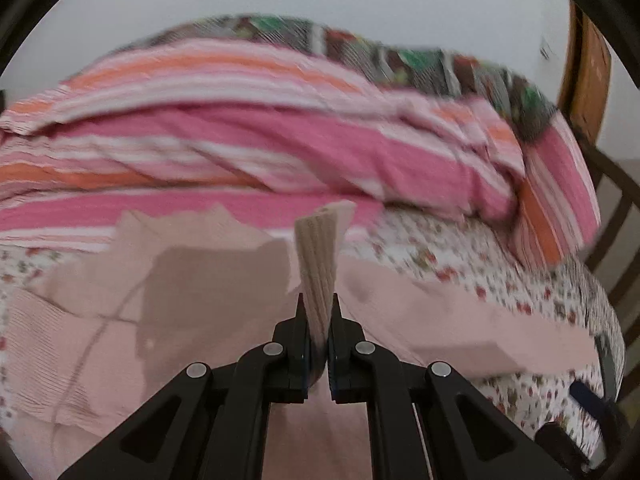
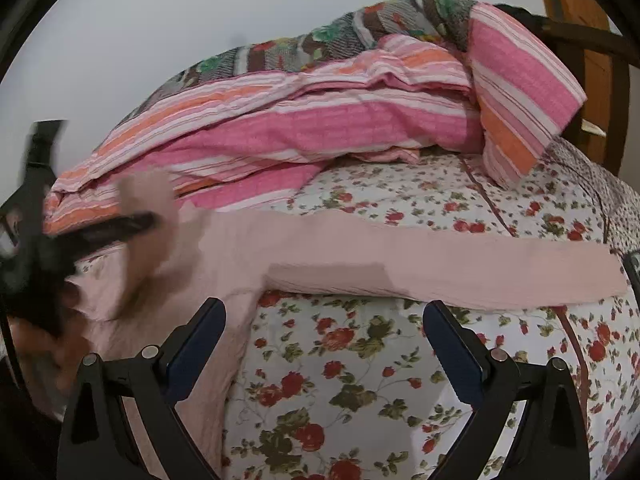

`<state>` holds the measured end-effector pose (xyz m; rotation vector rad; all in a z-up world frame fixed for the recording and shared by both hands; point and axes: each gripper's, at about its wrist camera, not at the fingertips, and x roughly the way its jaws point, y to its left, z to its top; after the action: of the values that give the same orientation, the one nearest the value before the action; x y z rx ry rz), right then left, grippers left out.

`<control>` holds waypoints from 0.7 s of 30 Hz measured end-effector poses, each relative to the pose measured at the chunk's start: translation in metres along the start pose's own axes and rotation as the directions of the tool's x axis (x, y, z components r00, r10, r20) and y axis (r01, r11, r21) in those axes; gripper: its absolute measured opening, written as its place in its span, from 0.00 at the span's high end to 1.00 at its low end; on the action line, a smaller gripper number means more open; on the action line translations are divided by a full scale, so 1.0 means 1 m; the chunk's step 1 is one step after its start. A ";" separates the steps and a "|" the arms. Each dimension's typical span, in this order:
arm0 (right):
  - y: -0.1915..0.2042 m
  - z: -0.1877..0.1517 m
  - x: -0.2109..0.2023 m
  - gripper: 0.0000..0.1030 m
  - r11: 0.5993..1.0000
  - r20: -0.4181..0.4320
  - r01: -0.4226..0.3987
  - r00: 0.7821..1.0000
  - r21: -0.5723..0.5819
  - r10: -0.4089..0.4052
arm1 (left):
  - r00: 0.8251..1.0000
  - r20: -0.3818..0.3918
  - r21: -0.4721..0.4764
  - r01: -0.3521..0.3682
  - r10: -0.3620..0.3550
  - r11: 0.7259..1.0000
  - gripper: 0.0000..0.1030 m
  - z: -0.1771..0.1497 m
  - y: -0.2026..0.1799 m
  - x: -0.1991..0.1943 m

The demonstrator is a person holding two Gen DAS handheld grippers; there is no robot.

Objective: Fold small clothes

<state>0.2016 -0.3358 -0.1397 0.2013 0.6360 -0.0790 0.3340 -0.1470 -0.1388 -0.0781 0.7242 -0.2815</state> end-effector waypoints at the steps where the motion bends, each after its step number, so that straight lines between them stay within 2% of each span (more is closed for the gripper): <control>1: 0.003 0.000 -0.002 0.05 1.000 0.004 -0.005 1.000 -0.008 0.005 | 0.999 -0.033 0.011 0.015 -0.015 1.000 0.90 -0.005 -0.005 0.007; 3: 0.007 0.001 -0.002 0.05 1.000 0.007 -0.021 1.000 -0.015 0.021 | 0.994 -0.093 0.014 0.053 -0.051 0.999 0.83 -0.011 -0.007 0.015; 5: 0.012 0.001 0.003 0.05 0.999 -0.006 -0.035 0.999 -0.012 0.035 | 0.990 -0.112 -0.010 0.085 -0.085 0.996 0.69 -0.015 0.002 0.011; 7: 0.016 0.000 0.006 0.05 0.998 -0.018 -0.060 0.998 -0.005 0.060 | 0.992 -0.090 -0.033 0.085 -0.087 0.996 0.59 -0.016 0.018 -0.003; 8: 0.019 0.000 0.009 0.05 0.997 -0.026 -0.083 0.996 0.000 0.083 | 0.994 -0.072 -0.045 0.084 -0.087 0.995 0.48 -0.015 0.026 -0.010; 10: 0.028 -0.001 0.014 0.05 0.992 -0.040 -0.127 0.991 0.002 0.127 | 0.998 -0.034 -0.058 0.059 -0.061 0.997 0.37 -0.015 0.048 -0.029; 12: 0.039 -0.002 0.018 0.06 0.987 -0.056 -0.158 0.986 -0.011 0.157 | 1.000 -0.001 -0.050 0.016 -0.016 0.999 0.37 -0.016 0.072 -0.045; 14: 0.049 -0.004 0.021 0.13 0.986 -0.062 -0.163 0.985 -0.023 0.162 | 0.996 0.023 -0.052 -0.081 0.082 0.995 0.37 -0.023 0.104 -0.062; 17: 0.064 -0.007 0.027 0.23 0.983 -0.074 -0.176 0.982 -0.042 0.173 | 0.972 0.022 -0.046 -0.233 0.234 0.971 0.37 -0.038 0.150 -0.078; 19: 0.069 -0.007 0.029 0.36 0.986 -0.062 -0.164 0.985 -0.042 0.161 | 0.961 0.018 -0.061 -0.274 0.275 0.960 0.37 -0.049 0.177 -0.084; 21: 0.072 -0.004 0.033 0.40 0.987 -0.057 -0.157 0.986 -0.043 0.155 | 0.964 0.008 -0.111 -0.264 0.267 0.958 0.37 -0.055 0.202 -0.086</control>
<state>0.2354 -0.2651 -0.1507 0.2077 0.6728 0.0923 0.2816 0.0721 -0.1580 -0.0861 0.7184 0.0163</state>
